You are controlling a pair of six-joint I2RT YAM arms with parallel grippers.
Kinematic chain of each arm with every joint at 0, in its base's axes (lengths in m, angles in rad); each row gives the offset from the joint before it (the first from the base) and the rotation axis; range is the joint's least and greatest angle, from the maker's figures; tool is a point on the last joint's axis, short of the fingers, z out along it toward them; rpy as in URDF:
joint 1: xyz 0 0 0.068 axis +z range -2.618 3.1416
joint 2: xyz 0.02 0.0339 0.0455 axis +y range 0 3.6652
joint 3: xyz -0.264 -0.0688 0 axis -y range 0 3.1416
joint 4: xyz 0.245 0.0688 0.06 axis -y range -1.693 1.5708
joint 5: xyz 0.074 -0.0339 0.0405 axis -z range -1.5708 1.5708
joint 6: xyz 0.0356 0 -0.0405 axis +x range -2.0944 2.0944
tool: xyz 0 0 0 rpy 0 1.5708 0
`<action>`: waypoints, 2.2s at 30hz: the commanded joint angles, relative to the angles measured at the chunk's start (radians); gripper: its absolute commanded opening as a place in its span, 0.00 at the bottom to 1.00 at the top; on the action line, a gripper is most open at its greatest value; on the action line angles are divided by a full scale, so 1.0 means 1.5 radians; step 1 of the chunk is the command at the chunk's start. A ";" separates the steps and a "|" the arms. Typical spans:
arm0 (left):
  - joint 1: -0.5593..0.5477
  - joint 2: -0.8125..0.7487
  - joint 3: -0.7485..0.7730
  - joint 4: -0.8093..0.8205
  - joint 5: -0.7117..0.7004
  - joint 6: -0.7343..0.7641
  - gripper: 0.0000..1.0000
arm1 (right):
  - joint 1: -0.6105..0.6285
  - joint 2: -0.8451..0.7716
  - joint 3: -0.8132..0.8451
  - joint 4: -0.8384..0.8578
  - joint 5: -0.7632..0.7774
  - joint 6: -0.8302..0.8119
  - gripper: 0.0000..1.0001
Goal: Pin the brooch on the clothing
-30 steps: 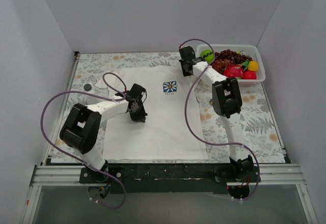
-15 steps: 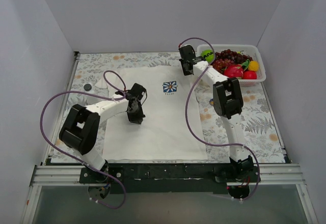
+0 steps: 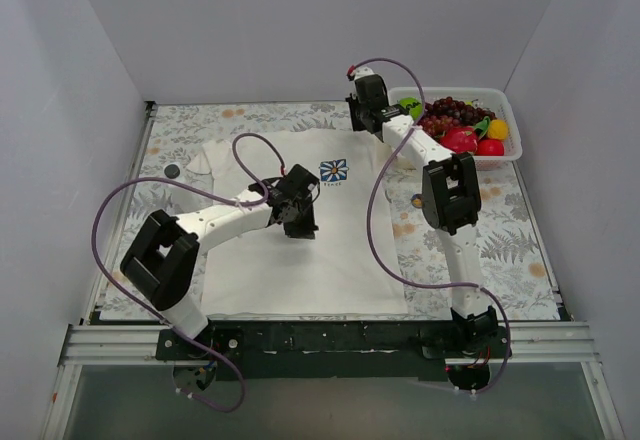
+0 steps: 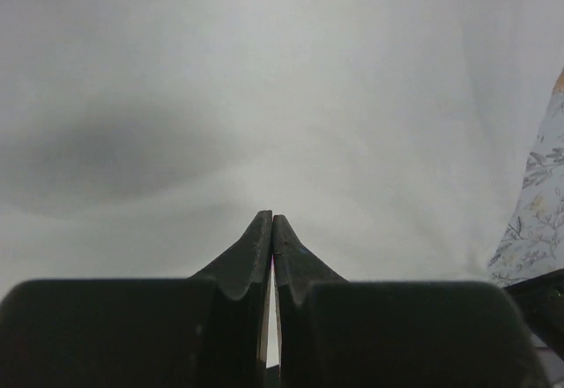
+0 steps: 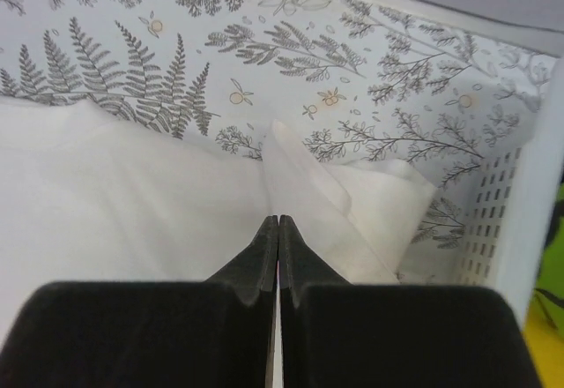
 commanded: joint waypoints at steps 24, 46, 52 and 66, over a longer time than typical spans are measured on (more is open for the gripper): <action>-0.147 0.048 -0.098 0.068 0.077 -0.094 0.00 | -0.037 0.020 0.026 -0.001 0.080 0.014 0.01; 0.003 -0.171 -0.194 0.031 -0.055 -0.082 0.00 | 0.099 -0.405 -0.589 0.059 -0.224 0.110 0.01; 0.009 -0.187 -0.264 0.043 -0.034 -0.110 0.00 | 0.135 -0.423 -0.687 0.014 -0.215 0.115 0.01; 0.008 -0.285 -0.441 0.057 0.061 -0.254 0.00 | 0.164 -0.439 -0.793 -0.027 -0.177 0.120 0.01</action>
